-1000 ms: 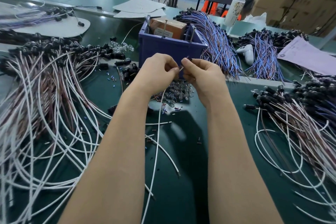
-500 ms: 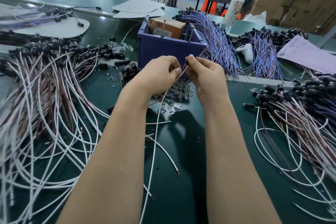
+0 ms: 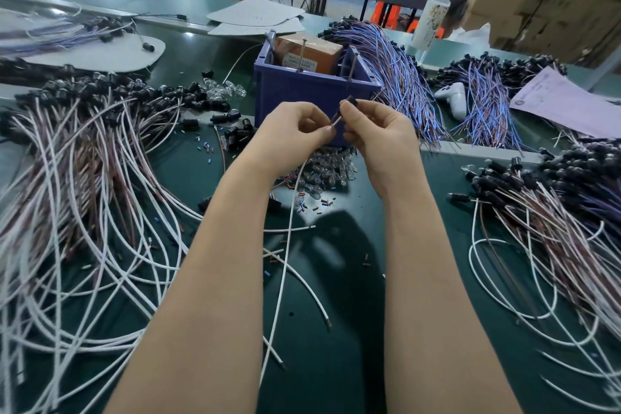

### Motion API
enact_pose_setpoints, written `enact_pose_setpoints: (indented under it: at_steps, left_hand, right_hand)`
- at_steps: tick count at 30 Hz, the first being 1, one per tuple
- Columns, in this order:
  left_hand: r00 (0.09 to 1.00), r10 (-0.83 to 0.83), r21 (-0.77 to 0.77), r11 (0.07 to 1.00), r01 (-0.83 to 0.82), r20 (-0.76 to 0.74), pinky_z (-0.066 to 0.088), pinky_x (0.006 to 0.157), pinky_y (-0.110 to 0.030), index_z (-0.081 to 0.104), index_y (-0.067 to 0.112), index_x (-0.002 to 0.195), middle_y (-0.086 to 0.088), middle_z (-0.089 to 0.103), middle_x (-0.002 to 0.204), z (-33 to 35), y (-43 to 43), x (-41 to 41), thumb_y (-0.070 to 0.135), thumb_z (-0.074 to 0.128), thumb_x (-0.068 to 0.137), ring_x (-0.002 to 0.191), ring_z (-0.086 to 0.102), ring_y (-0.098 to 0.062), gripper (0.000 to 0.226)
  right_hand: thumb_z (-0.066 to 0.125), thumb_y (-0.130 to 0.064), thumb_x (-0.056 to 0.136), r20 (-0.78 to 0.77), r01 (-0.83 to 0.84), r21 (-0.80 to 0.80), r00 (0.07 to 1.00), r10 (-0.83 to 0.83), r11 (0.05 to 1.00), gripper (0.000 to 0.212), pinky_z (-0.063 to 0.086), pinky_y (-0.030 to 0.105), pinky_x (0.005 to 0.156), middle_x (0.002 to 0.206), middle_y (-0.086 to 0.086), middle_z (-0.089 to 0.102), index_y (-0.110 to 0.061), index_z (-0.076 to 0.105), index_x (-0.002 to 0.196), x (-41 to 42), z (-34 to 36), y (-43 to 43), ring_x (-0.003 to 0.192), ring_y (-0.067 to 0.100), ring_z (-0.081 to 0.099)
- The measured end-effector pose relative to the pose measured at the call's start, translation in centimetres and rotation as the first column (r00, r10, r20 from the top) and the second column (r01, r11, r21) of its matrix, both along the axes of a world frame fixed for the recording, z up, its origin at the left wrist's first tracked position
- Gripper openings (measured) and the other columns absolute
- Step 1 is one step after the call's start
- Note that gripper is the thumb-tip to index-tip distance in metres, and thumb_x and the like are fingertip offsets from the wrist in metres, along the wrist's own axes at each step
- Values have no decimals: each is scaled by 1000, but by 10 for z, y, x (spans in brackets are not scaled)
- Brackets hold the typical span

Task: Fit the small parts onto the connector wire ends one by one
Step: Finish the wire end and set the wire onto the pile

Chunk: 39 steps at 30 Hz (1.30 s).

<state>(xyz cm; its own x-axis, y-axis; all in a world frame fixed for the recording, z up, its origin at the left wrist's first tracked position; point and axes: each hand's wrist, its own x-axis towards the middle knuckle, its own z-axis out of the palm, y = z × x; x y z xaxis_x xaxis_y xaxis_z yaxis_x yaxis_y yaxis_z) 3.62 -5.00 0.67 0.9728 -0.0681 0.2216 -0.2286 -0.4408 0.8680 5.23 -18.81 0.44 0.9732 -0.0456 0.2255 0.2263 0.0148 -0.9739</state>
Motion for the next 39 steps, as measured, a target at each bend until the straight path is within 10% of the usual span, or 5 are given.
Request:
enact_pose_setpoints:
  at_steps: [5, 16, 24, 39]
  left_hand:
    - [999, -1, -24, 1000, 2, 42, 53, 84, -38, 66, 14, 90, -9, 72, 88, -1, -3, 0, 18, 62, 91, 89, 67, -25, 5]
    - [998, -30, -64, 998, 26, -59, 43, 62, -19, 66, 14, 82, 2, 64, 69, -5, -2, 1, 23, 63, 89, 64, 53, -8, 12]
    - [997, 66, 137, 988, -70, 34, 50, 78, -27, 63, 17, 96, -3, 69, 92, -1, -5, 4, 16, 61, 87, 87, 64, -17, 9]
    - [1000, 10, 32, 999, -10, 15, 54, 80, -32, 56, 21, 95, 1, 65, 91, -10, 4, 6, 5, 61, 83, 87, 66, -18, 20]
  right_hand:
    - [68, -17, 86, -21, -23, -46, 1000, 22, 999, 7, 50, 22, 63, 67, -4, 66, -14, 67, 80, -1, 0, 0, 59, 5, 57]
    - [62, -10, 90, 3, 62, 43, 998, -62, 997, 24, 47, 23, 60, 58, -3, 59, -12, 63, 66, -3, -7, 15, 55, 8, 52]
    - [65, -3, 86, -44, 11, -71, 999, -14, 997, 14, 52, 24, 62, 73, 4, 62, -14, 58, 82, -2, -4, 8, 64, 13, 60]
    - [59, -9, 92, -59, -46, -173, 998, 36, 984, 13, 50, 15, 59, 77, 5, 67, -14, 64, 80, 2, -6, 7, 67, 12, 65]
